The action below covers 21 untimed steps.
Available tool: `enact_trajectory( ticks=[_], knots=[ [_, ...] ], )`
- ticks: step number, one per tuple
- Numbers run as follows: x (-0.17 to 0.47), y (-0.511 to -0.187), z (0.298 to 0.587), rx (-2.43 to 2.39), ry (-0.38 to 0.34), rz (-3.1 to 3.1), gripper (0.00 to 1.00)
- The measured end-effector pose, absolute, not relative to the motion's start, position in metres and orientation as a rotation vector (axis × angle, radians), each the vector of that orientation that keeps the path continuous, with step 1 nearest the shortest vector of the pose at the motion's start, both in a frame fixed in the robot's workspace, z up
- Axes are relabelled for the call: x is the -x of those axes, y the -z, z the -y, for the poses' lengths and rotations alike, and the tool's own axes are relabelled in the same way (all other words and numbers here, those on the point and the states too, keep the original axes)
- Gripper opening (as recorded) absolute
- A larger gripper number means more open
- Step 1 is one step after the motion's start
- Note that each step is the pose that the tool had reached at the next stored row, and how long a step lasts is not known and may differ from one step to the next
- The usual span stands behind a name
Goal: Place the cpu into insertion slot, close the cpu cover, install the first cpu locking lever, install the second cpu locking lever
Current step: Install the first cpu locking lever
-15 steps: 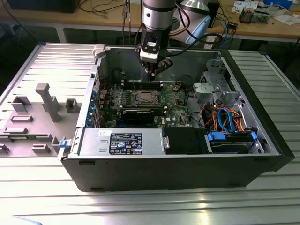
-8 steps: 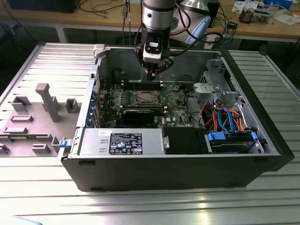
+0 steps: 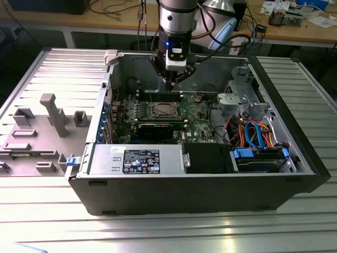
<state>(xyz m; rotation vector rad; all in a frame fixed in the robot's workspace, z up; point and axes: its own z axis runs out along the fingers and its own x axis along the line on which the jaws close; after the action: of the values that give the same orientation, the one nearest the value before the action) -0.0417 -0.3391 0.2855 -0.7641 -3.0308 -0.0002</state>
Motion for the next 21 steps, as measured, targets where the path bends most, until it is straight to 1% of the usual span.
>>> enact_trajectory(
  ticks=[11, 21],
  knots=[
    [0.0418, -0.2849, 0.3391, 0.427, -0.003, 3.096, 0.11],
    [0.0418, -0.2849, 0.3391, 0.416, -0.003, 3.098, 0.11]
  ],
)
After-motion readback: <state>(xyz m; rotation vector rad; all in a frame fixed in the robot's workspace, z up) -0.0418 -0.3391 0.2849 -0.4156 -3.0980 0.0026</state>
